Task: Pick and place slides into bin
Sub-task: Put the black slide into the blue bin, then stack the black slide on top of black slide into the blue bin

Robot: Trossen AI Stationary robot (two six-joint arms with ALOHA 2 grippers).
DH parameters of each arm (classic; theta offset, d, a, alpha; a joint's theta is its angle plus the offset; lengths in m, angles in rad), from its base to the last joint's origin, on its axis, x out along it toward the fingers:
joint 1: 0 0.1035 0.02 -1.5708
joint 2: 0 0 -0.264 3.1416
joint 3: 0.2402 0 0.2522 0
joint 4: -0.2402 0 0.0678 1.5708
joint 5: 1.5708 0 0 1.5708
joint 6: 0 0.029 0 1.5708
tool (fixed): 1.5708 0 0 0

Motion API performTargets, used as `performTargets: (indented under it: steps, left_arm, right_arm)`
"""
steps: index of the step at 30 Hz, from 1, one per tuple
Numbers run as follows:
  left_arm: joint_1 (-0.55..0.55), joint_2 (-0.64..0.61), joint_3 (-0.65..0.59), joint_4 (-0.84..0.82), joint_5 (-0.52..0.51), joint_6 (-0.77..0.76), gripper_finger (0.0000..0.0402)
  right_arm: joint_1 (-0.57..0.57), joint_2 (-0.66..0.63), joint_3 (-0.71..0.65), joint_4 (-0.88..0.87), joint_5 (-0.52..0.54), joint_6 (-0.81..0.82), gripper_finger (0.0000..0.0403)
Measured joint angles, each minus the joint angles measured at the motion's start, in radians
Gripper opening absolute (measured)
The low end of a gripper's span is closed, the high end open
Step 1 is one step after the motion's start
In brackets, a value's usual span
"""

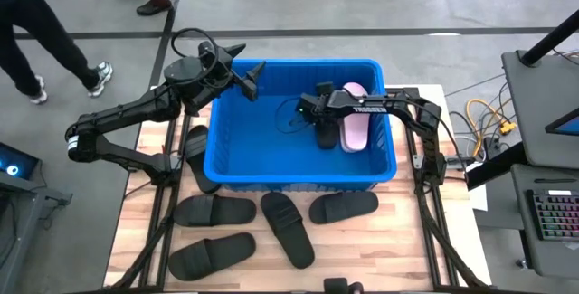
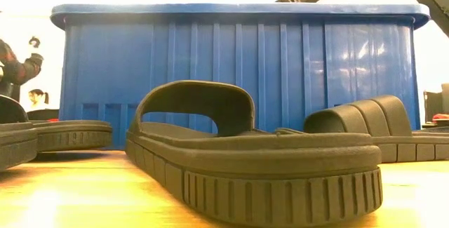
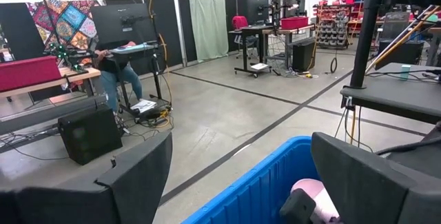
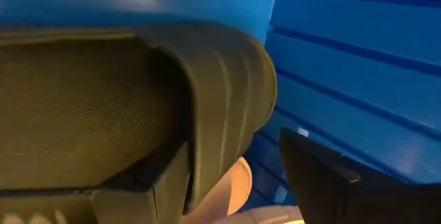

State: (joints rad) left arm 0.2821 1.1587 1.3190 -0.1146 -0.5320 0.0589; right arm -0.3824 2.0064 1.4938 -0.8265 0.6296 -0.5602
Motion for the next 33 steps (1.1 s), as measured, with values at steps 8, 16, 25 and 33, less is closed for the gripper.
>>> performTargets:
  steps: [8, 16, 25, 33]
  left_arm:
    - [0.000, 0.000, 0.000, 0.000, 0.000, 0.000, 0.0329]
    - [0.000, 0.000, 0.000, 0.000, 0.000, 0.000, 0.0329]
    - [0.000, 0.000, 0.000, 0.000, 0.000, 0.000, 0.0329]
    - [0.000, -0.002, 0.000, 0.000, 0.000, 0.000, 0.0329]
  right_arm:
    - [0.000, -0.001, 0.126, -0.157, -0.064, 0.086, 0.0222]
    - [0.000, -0.001, 0.240, -0.283, -0.087, 0.126, 0.0246]
    - [0.001, -0.001, 0.435, -0.454, -0.092, 0.411, 0.0249]
    - [0.024, -0.028, 0.685, -0.662, -0.166, 0.624, 0.0235]
